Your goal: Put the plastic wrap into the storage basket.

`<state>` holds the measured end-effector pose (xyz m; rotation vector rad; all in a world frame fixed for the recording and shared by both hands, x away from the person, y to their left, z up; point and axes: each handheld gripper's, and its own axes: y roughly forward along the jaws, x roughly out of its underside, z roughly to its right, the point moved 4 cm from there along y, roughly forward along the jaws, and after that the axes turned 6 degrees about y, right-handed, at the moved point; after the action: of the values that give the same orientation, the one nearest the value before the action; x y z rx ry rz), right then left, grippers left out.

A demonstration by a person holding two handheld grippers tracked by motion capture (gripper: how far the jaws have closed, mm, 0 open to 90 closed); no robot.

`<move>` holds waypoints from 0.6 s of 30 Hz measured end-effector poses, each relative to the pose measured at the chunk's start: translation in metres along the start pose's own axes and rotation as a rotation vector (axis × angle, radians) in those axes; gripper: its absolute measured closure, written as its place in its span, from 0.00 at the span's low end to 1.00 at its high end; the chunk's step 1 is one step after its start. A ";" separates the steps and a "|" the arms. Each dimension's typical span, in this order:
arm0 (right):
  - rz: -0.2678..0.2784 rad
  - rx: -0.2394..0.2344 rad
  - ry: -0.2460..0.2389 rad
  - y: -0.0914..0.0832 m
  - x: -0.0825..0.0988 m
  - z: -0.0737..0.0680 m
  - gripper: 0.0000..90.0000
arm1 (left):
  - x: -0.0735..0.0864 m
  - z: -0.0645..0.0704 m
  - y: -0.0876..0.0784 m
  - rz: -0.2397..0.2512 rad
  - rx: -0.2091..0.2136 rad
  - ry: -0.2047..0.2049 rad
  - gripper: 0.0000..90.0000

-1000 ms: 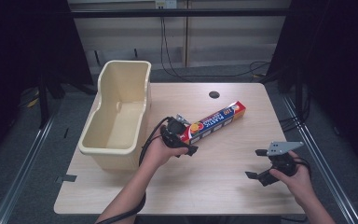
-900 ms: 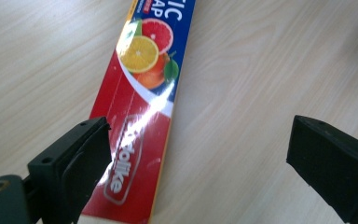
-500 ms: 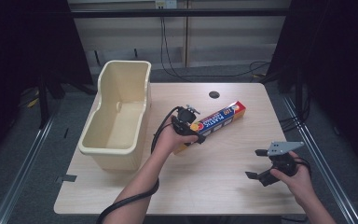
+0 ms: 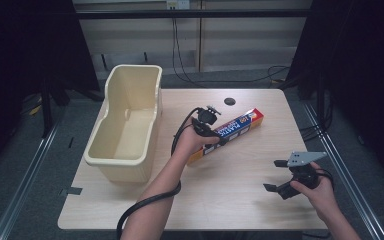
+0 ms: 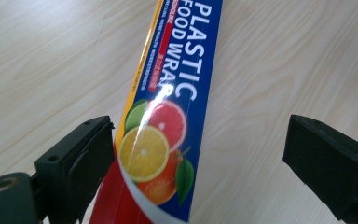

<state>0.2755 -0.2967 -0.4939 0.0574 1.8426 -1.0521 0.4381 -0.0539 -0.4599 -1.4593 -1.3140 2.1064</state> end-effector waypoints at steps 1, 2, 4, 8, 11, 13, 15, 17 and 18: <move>0.001 0.000 -0.004 0.001 0.000 0.000 0.03 | -0.002 -0.001 0.001 -0.010 0.004 0.002 0.09; -0.002 -0.004 -0.002 0.001 0.000 0.000 0.03 | -0.003 -0.001 0.003 -0.015 0.000 0.007 0.09; -0.005 -0.003 0.000 0.001 0.000 -0.001 0.03 | -0.006 -0.003 0.007 -0.016 0.004 0.000 0.10; 0.002 -0.007 0.001 0.000 0.000 -0.001 0.03 | -0.011 -0.004 0.015 -0.021 0.003 0.003 0.10; 0.002 -0.007 0.001 -0.001 0.000 0.000 0.03 | -0.014 -0.005 0.019 -0.032 -0.006 0.006 0.12; 0.002 -0.005 0.004 -0.001 0.000 0.001 0.03 | -0.015 -0.006 0.022 -0.030 -0.009 0.013 0.13; 0.005 -0.010 0.004 -0.001 0.000 0.001 0.03 | -0.015 -0.008 0.025 -0.038 -0.009 0.009 0.13; 0.010 -0.014 0.009 -0.002 0.000 0.001 0.03 | -0.015 -0.009 0.028 -0.032 -0.005 0.004 0.15; 0.012 -0.011 0.006 -0.002 0.000 0.001 0.03 | -0.015 -0.010 0.028 -0.043 -0.012 -0.002 0.15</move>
<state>0.2755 -0.2986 -0.4923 0.0644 1.8513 -1.0344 0.4607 -0.0740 -0.4739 -1.4214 -1.3491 2.0764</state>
